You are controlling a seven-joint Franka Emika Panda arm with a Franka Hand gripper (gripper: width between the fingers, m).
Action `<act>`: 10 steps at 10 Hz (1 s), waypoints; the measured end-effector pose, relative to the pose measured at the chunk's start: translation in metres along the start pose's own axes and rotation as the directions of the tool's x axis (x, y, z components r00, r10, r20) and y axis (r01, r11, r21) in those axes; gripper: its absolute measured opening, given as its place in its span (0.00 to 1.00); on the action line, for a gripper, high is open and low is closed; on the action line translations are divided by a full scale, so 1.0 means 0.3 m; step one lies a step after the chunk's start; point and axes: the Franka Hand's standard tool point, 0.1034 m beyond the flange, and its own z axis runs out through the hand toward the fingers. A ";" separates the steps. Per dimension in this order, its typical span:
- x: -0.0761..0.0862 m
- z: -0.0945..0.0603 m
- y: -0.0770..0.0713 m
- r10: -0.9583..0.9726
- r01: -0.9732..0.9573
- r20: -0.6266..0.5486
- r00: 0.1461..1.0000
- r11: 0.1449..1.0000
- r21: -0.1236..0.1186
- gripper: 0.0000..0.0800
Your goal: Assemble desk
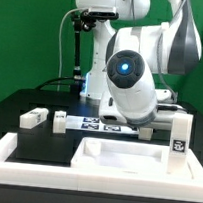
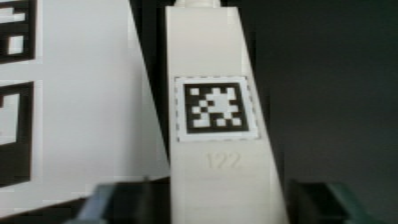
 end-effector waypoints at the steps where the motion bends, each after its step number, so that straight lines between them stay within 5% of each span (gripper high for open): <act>1: 0.000 0.000 0.000 0.000 0.000 0.000 1.000 1.000 0.000 0.36; 5: 0.000 0.000 0.000 0.000 0.000 0.000 1.000 1.000 0.000 0.36; 6: -0.007 -0.019 0.009 -0.009 0.009 0.004 1.000 1.000 -0.016 0.36; 7: -0.024 -0.105 0.019 -0.032 0.031 -0.017 0.999 0.998 -0.045 0.36; 9: -0.080 -0.294 0.042 -0.092 0.091 -0.057 0.994 0.996 -0.025 0.36; 10: -0.108 -0.380 0.042 -0.115 0.112 -0.095 0.989 0.993 -0.038 0.36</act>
Offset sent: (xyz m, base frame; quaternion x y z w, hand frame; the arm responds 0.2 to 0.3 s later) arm 0.0000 0.0000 0.0000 0.0000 0.0000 0.0000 1.0000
